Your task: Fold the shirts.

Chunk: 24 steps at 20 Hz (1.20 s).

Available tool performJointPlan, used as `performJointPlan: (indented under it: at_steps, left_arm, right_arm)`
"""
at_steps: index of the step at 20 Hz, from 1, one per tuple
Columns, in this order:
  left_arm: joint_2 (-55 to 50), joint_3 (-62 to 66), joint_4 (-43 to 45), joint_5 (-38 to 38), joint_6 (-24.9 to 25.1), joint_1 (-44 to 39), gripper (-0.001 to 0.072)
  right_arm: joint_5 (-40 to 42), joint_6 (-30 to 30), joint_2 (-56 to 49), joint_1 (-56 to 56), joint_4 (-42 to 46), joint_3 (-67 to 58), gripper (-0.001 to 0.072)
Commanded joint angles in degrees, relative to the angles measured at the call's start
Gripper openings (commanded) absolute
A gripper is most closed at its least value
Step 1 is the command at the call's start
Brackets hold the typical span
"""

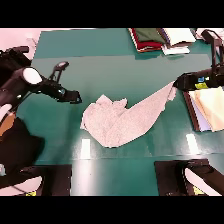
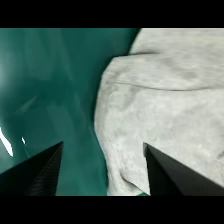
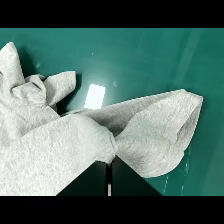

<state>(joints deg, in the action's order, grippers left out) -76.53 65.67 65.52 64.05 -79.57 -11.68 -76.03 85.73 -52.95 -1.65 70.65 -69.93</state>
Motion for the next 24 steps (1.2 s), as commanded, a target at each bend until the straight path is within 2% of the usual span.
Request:
performJointPlan:
  at_steps: [1, 4, 8, 12, 13, 15, 16, 20, 24]
  left_arm:
    - [-10.1, 0.2, -6.3, 1.2, 3.0, 1.6, 0.0586]
    - [-13.0, 0.2, -10.8, -0.2, 5.3, 1.5, 0.0586]
    - [-13.3, 0.2, -12.2, -1.9, 5.3, 1.2, 0.0586]
    - [-13.3, 0.2, -11.4, -3.9, 6.6, -3.0, 0.0584]
    - [-13.3, 0.2, -11.6, -4.2, 6.5, -3.1, 0.05]
    - [-13.2, 0.8, -11.7, -4.0, 6.4, -2.9, 0.009]
    - [-13.0, 1.6, -11.4, -3.6, 6.4, -2.7, 0.002]
    - [-6.8, 10.1, -8.9, -1.5, 5.9, -0.8, 0.0019]
    - [8.1, 24.8, -5.7, -2.1, 5.9, 3.6, 0.0019]
  right_arm:
    - [0.3, 0.0, -0.9, 0.0, -0.7, 0.1, 0.0011]
    - [1.0, 0.0, -0.9, 0.0, -0.7, 0.0, 0.0011]
    - [1.4, 0.1, -0.9, 0.0, -0.7, 0.0, 0.0011]
    - [2.2, 0.7, -0.9, 0.0, -0.7, 0.0, 0.0011]
    - [2.1, 0.8, -0.9, 0.0, -0.7, 0.0, 0.0011]
    - [2.1, 0.8, -0.7, 0.0, -0.7, 0.0, 0.0011]
    - [2.6, 0.8, -0.4, 0.0, -0.7, 0.0, 0.0011]
    - [5.6, 0.8, 2.0, 0.0, -0.1, -3.5, 0.0011]
    - [5.6, -0.8, 3.7, 0.1, 0.1, -18.1, 0.0011]
